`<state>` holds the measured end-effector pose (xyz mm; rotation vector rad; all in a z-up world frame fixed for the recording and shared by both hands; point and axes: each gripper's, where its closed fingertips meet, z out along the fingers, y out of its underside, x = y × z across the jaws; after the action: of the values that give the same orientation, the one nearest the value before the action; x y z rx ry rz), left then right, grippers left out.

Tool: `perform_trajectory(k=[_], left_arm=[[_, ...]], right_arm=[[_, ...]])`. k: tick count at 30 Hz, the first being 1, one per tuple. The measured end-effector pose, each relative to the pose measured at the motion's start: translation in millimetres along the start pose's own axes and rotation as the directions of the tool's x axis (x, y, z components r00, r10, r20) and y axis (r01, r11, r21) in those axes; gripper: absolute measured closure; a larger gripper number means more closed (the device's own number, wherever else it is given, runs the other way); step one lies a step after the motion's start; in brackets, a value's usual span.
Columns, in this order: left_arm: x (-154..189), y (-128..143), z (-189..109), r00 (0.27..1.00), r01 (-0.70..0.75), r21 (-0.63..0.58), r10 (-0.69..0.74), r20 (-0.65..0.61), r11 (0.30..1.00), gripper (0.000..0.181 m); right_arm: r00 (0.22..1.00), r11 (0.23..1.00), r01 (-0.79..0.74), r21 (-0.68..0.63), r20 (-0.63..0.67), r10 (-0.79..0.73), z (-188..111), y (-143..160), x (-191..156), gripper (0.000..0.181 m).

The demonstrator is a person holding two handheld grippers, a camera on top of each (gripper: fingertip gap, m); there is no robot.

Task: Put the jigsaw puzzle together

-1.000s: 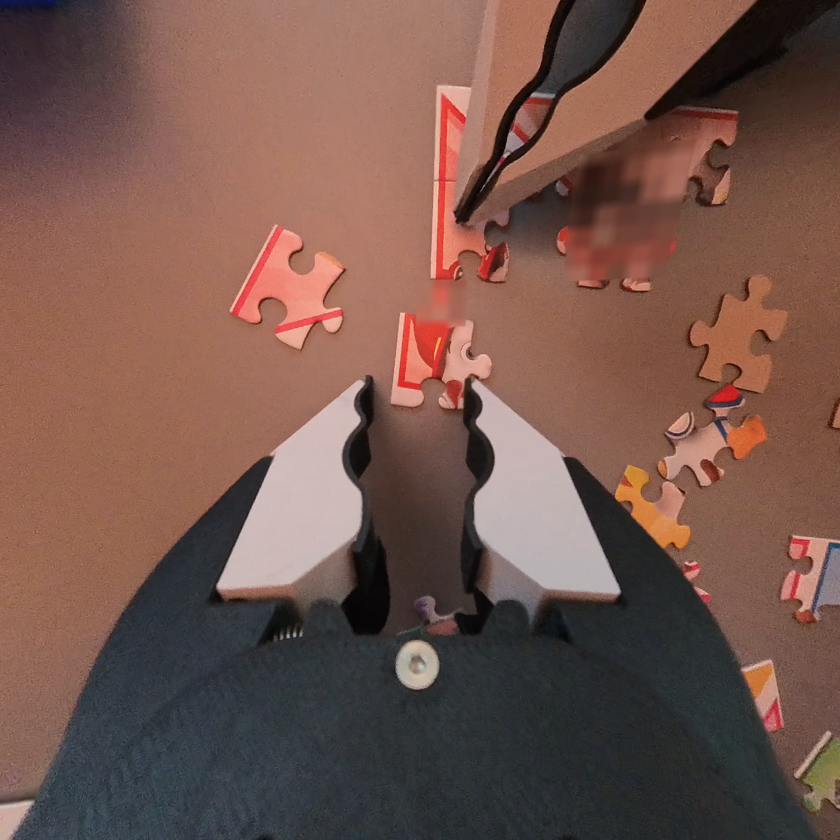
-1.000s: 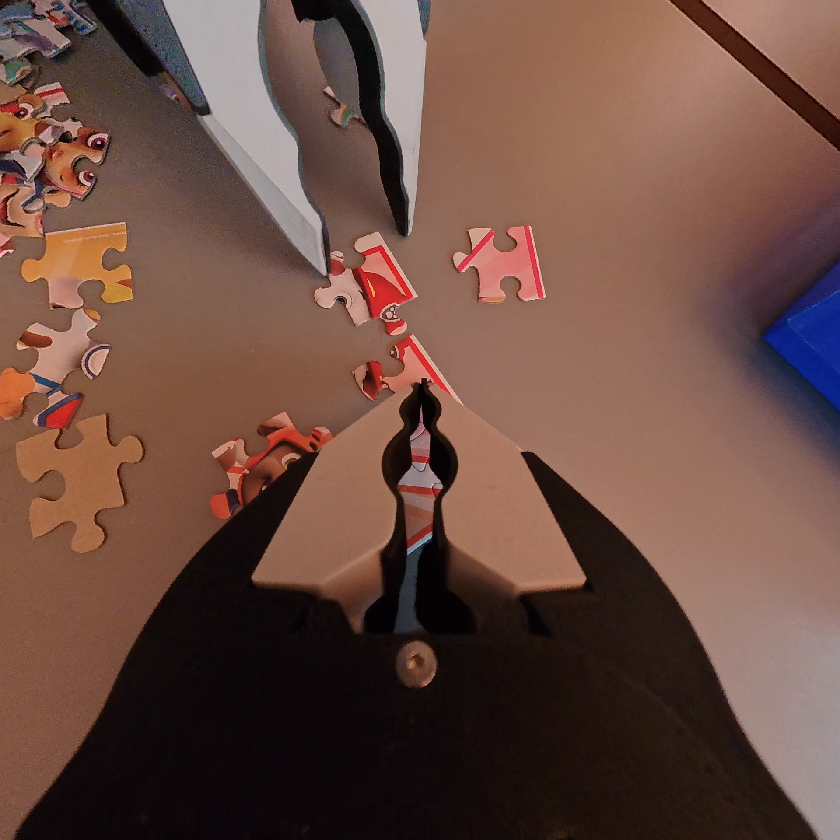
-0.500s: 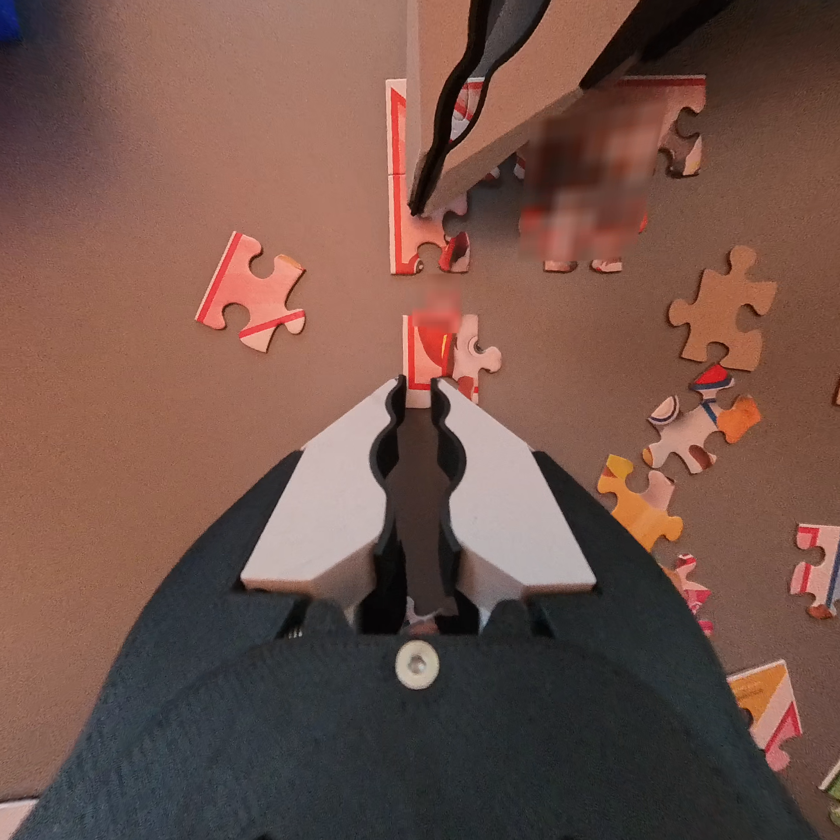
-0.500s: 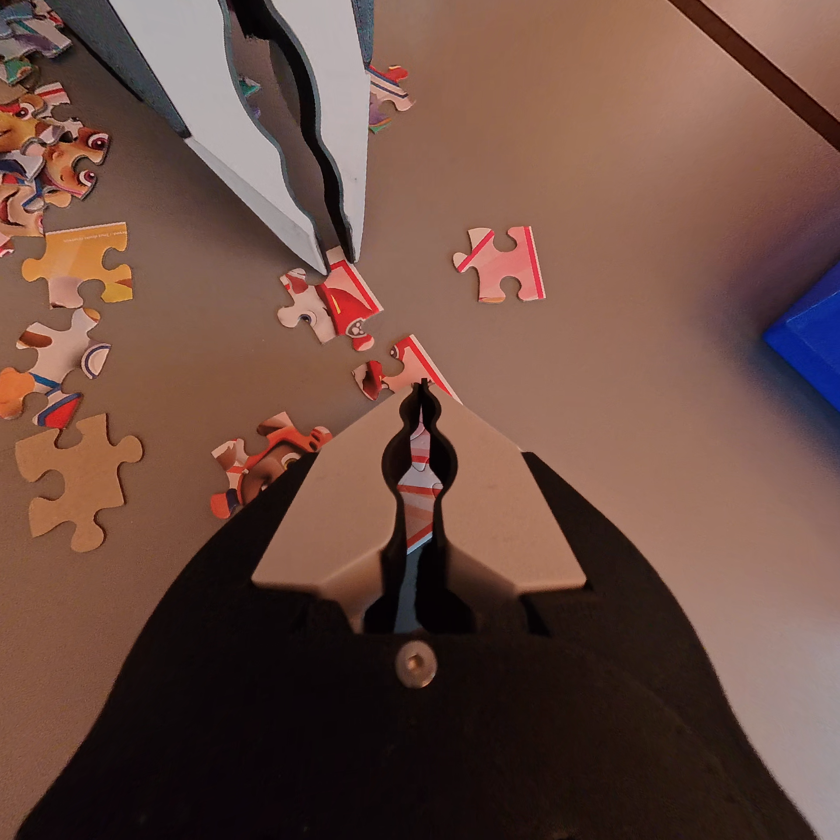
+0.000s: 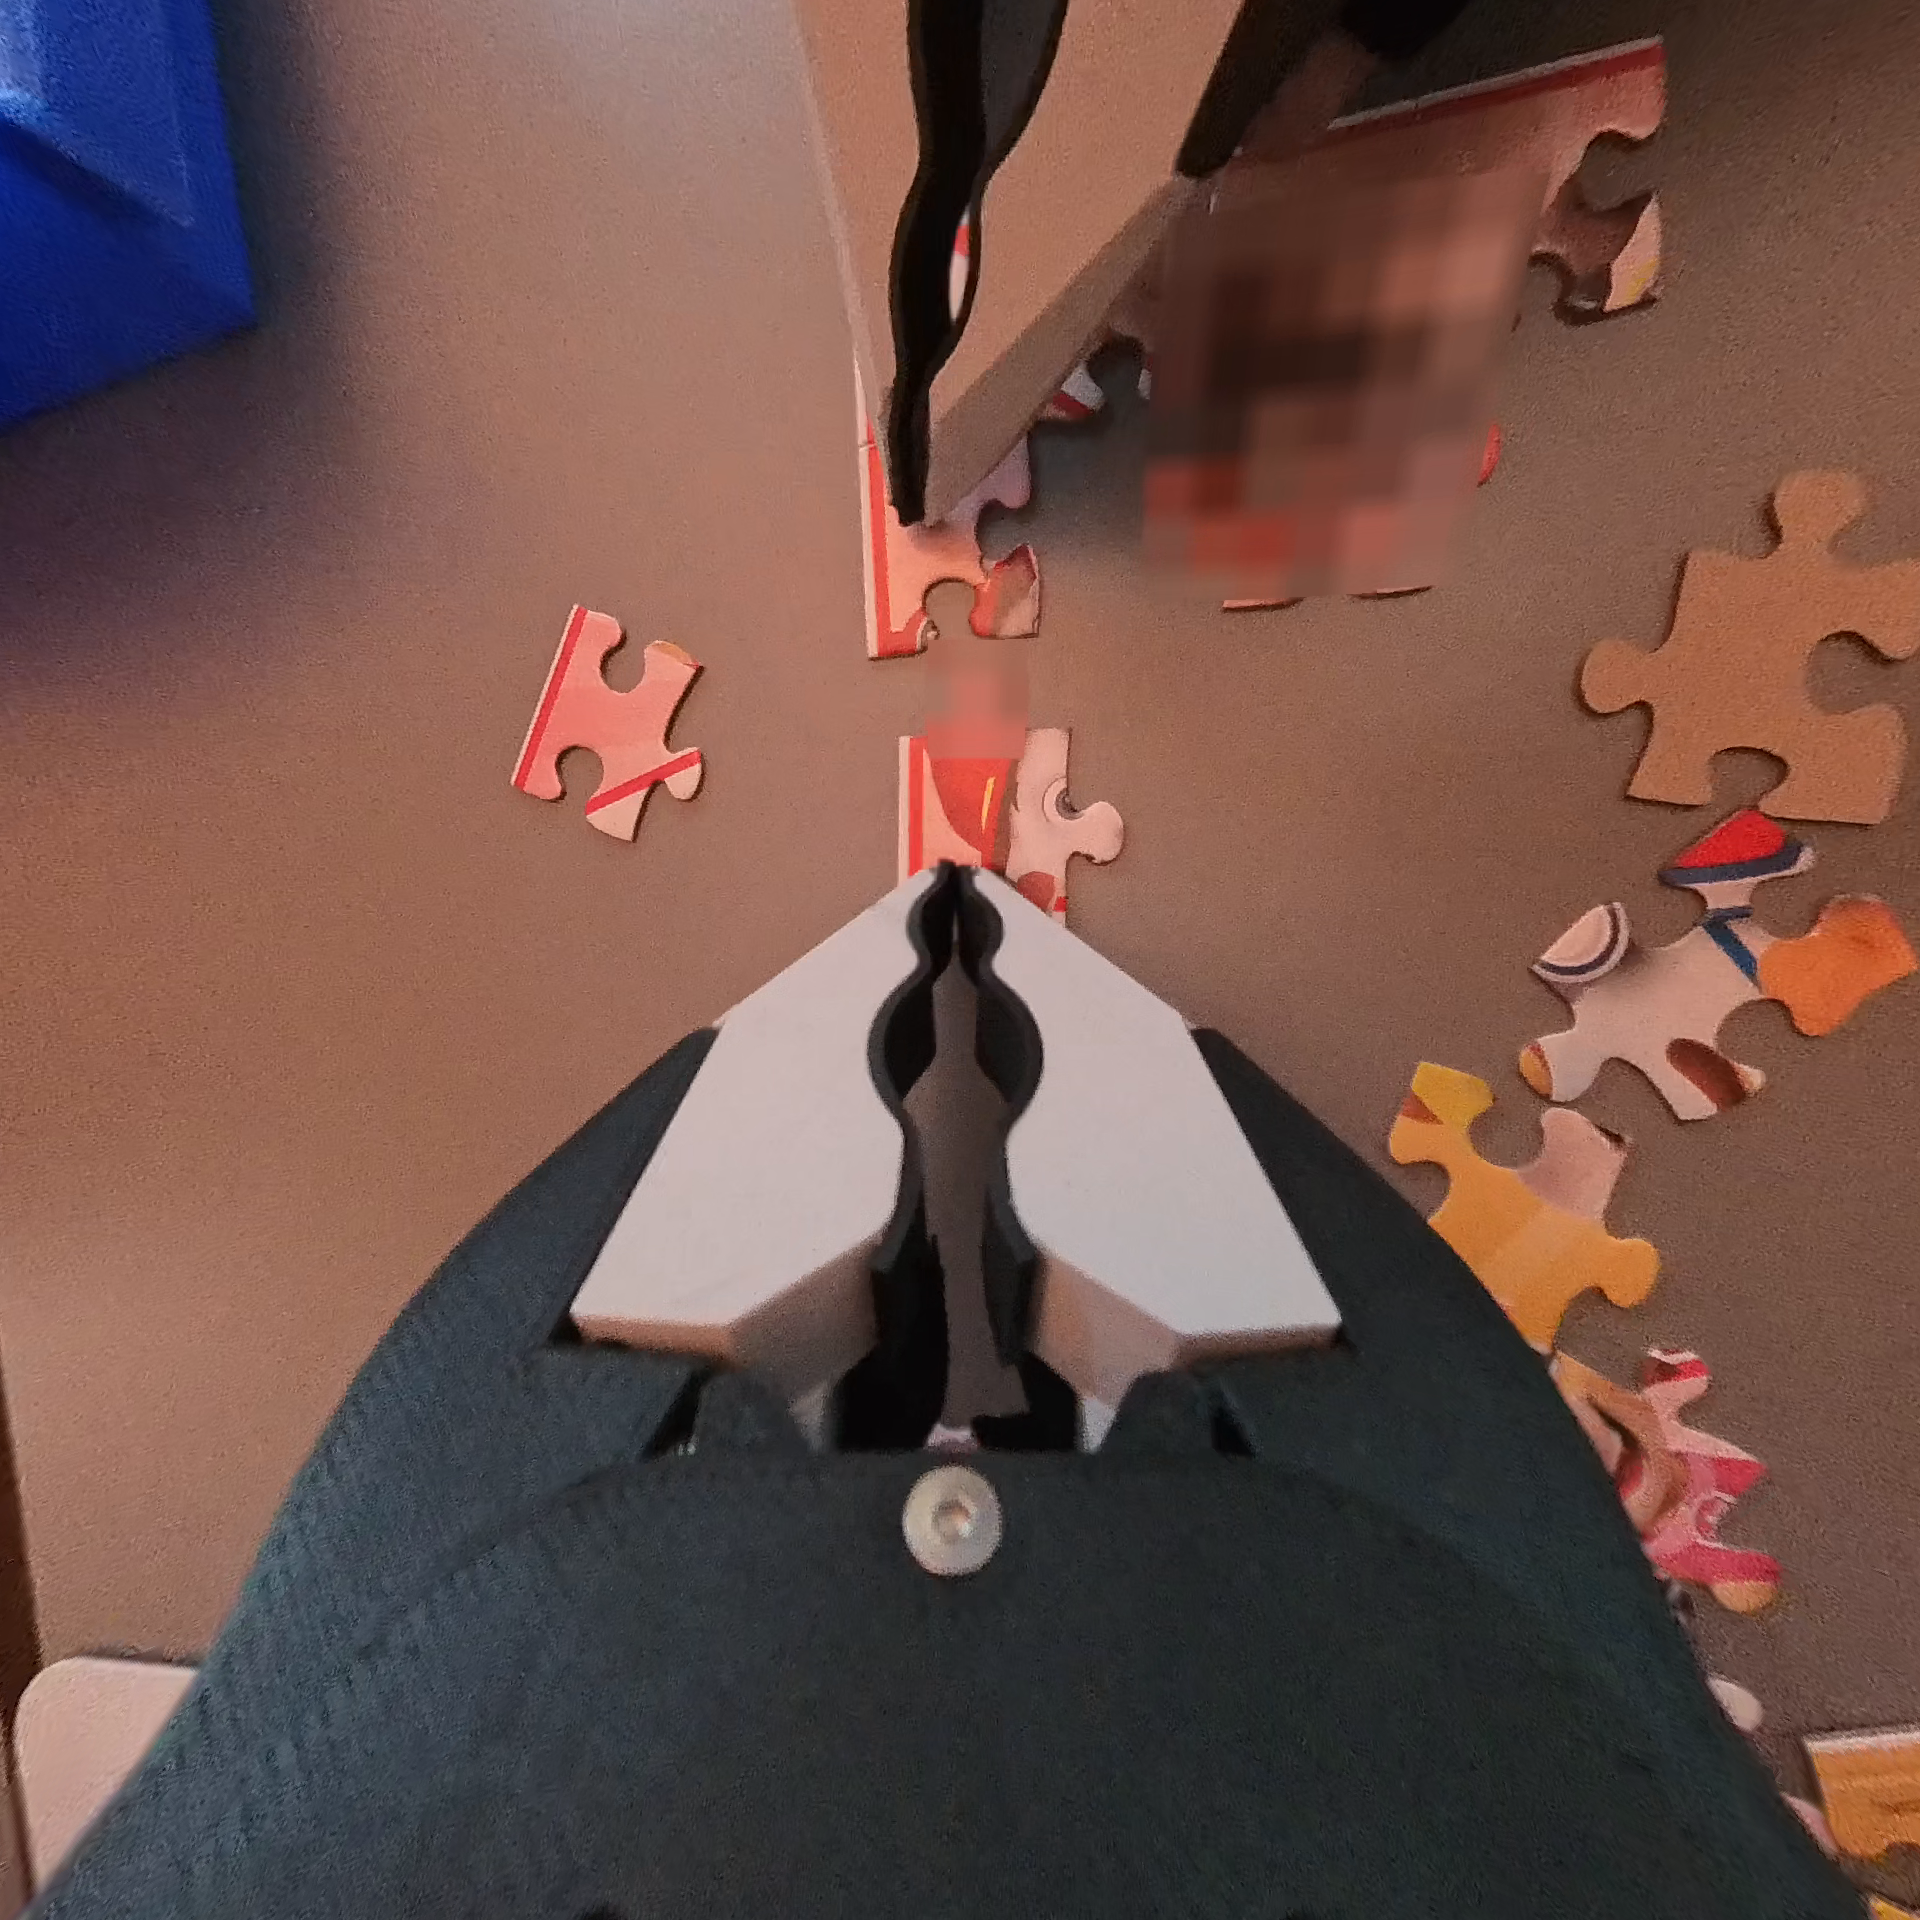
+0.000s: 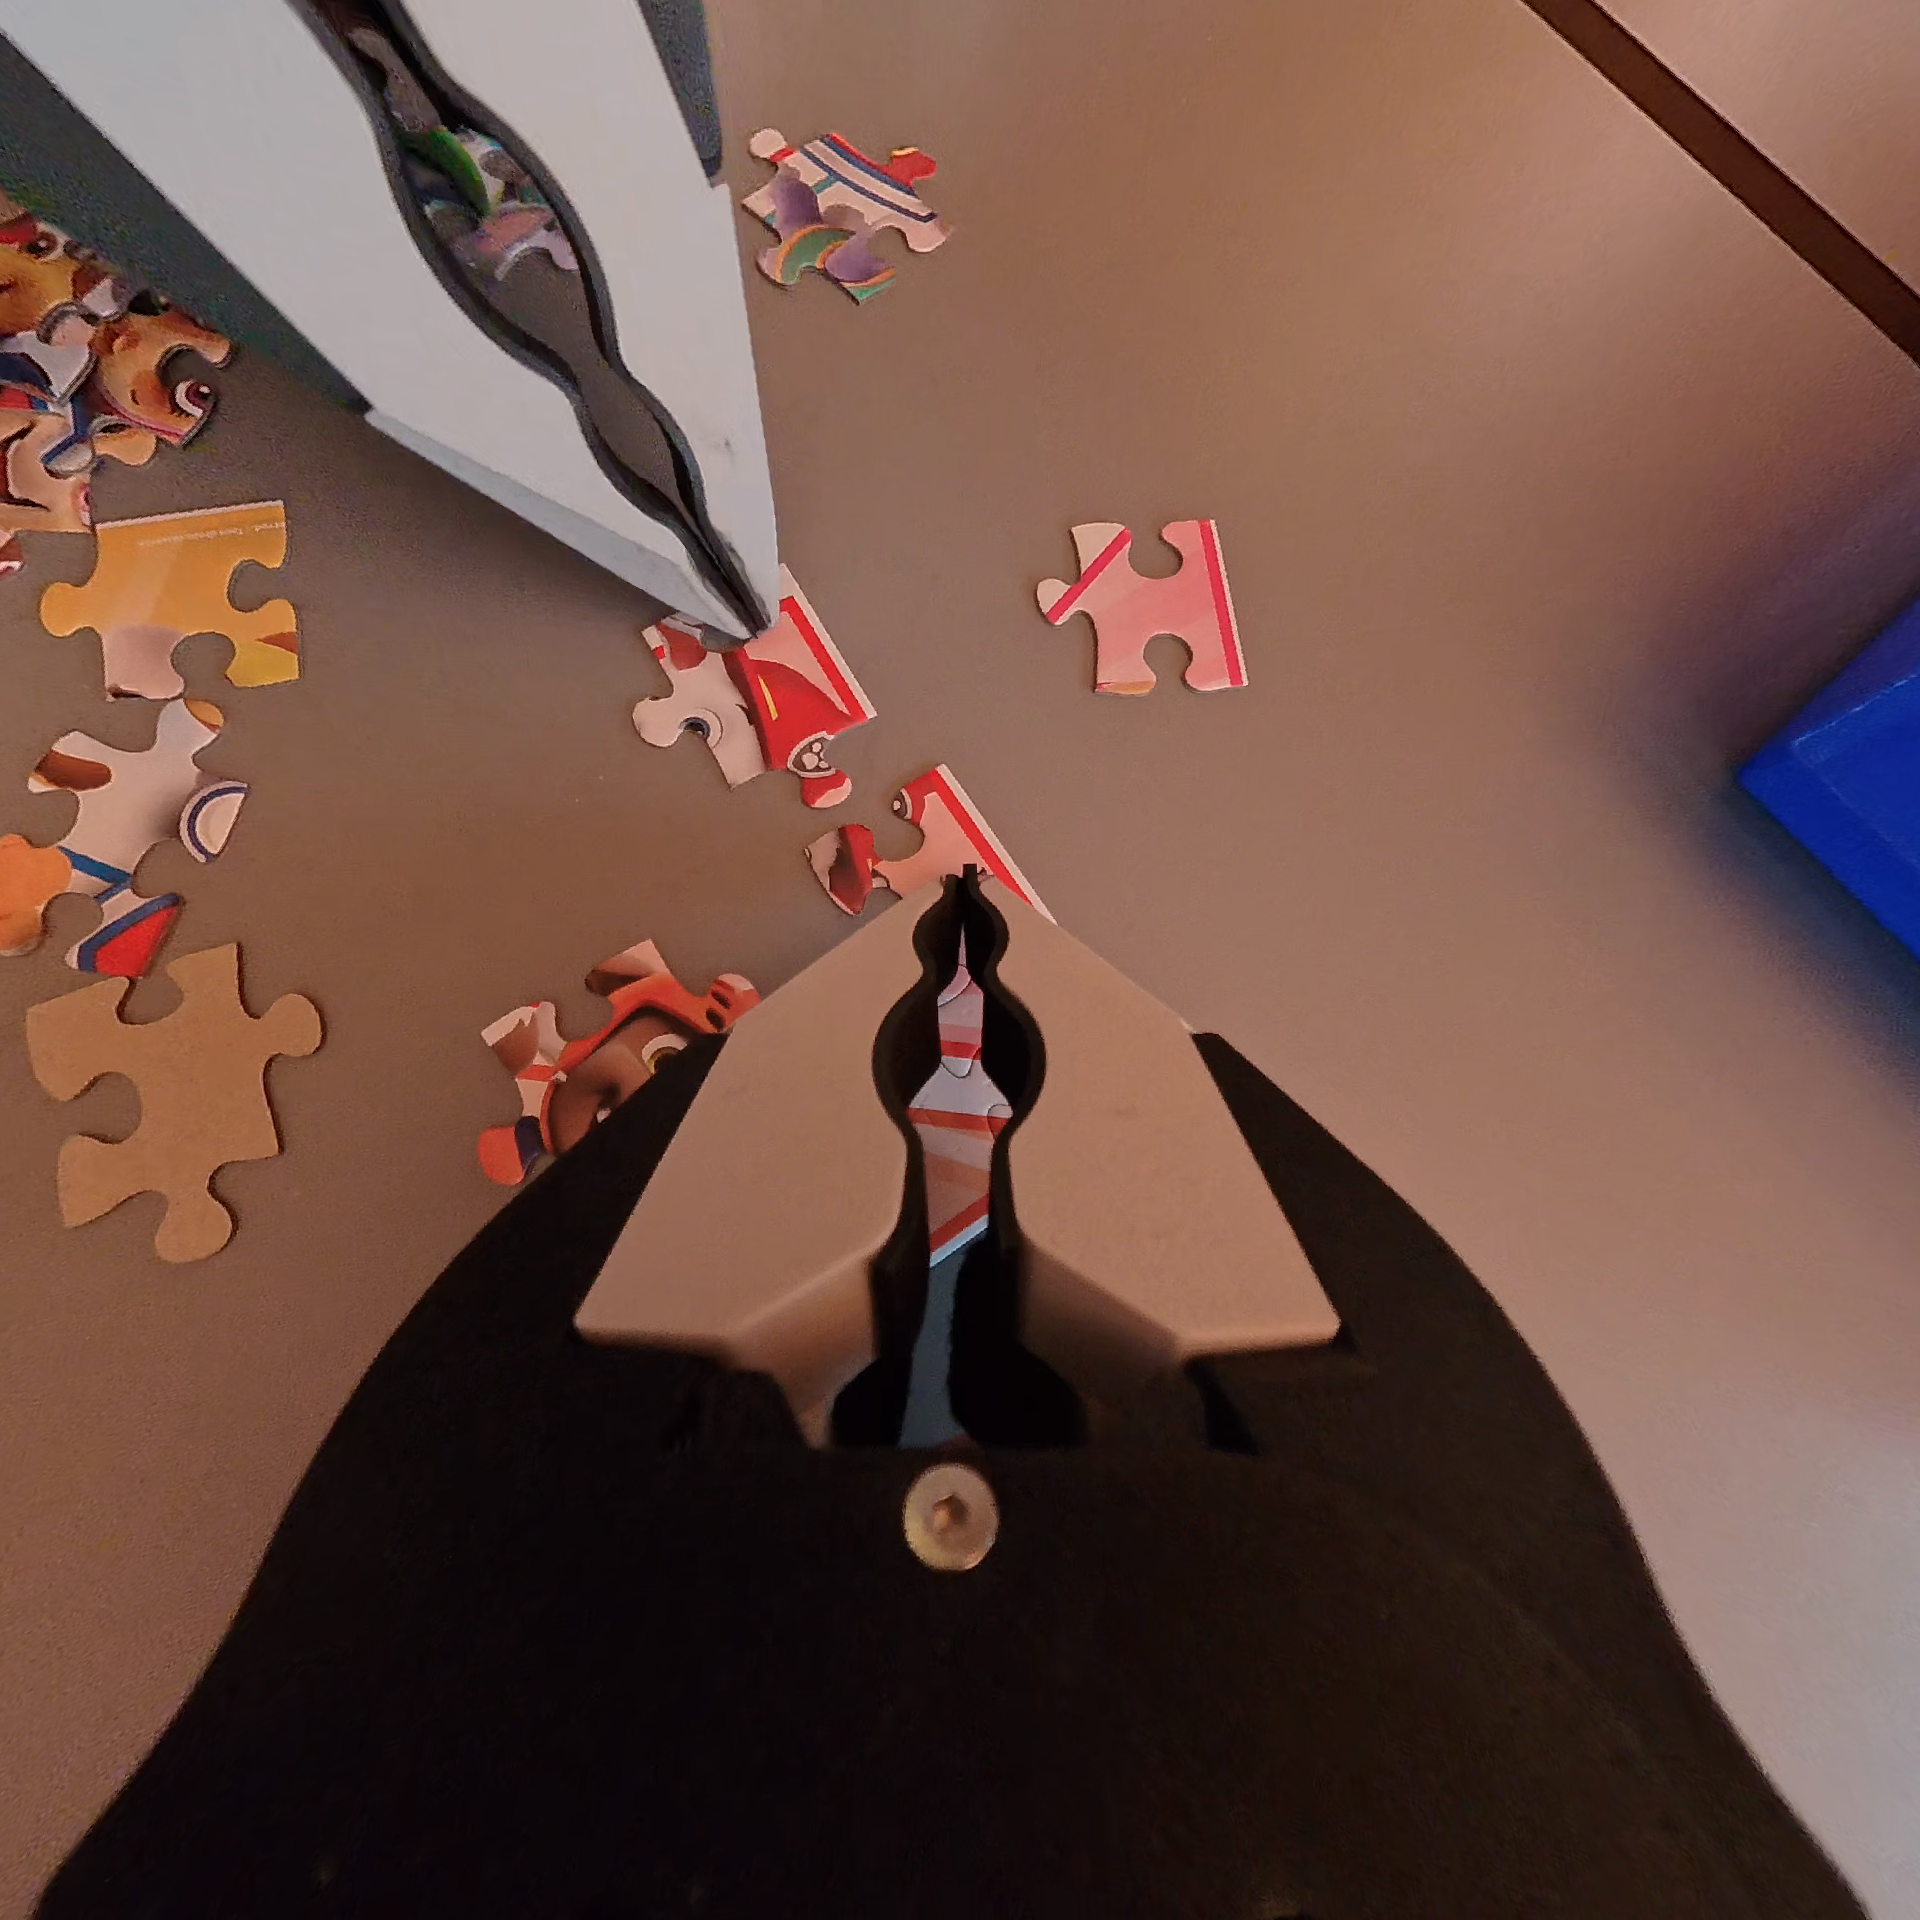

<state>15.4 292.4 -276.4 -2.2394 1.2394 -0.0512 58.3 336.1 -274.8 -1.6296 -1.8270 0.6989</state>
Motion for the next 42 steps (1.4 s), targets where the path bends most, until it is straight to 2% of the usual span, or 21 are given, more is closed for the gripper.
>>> perform_trajectory(k=[11,15,18,21,28,32,34,36,40,42], left_arm=[[22.3,-6.4,-1.7,0.999,0.024,0.011,-0.024,-0.048,1.0,0.181],[37.2,-16.9,0.4,0.997,0.015,0.017,-0.013,-0.076,1.0,0.181],[51.4,-24.1,0.6,0.995,-0.016,0.016,0.017,-0.095,1.0,0.181],[65.8,-29.6,0.0,0.993,-0.021,0.027,0.024,-0.116,0.999,0.181],[103.8,-28.9,-11.0,0.989,-0.019,0.014,0.02,-0.149,1.0,0.181],[127.8,-33.8,-14.8,0.983,-0.056,0.038,0.061,-0.175,0.998,0.181],[135.4,-36.3,-15.5,0.978,-0.098,0.038,0.103,-0.183,0.994,0.181],[124.6,-34.6,-15.8,0.985,-0.131,0.016,0.132,-0.114,0.991,0.181],[97.6,-36.6,-17.1,0.996,-0.01,0.046,0.014,-0.092,0.999,0.181],[91.9,-33.2,-11.7,0.995,0.004,0.021,-0.001,-0.104,1.0,0.181]], right_arm=[[0.999,1.0,0.006,-0.03,0.053,-0.004,-9.8,9.4,-7.2,0.181],[1.0,0.998,0.014,-0.056,-0.005,-0.015,-21.3,19.0,1.8,0.181],[0.998,1.0,-0.006,0.006,-0.058,0.006,-43.7,10.4,-2.3,0.18],[0.996,0.999,-0.006,0.033,-0.093,0.009,-67.2,6.5,-23.1,0.181],[0.992,0.999,-0.03,0.017,-0.125,0.032,-99.1,30.1,-93.4,0.18],[0.993,0.999,-0.05,-0.004,-0.109,0.05,-101.1,48.1,-130.8,0.177],[0.99,0.998,-0.067,-0.002,-0.127,0.066,-98.9,55.0,-138.3,0.176],[0.986,0.996,-0.091,-0.008,-0.144,0.089,-95.4,61.6,-139.0,0.176],[0.971,0.994,-0.106,0.016,-0.216,0.107,-81.8,49.9,-124.2,0.178],[0.975,0.994,-0.096,-0.06,-0.208,0.082,-66.7,49.6,-127.4,0.181]])
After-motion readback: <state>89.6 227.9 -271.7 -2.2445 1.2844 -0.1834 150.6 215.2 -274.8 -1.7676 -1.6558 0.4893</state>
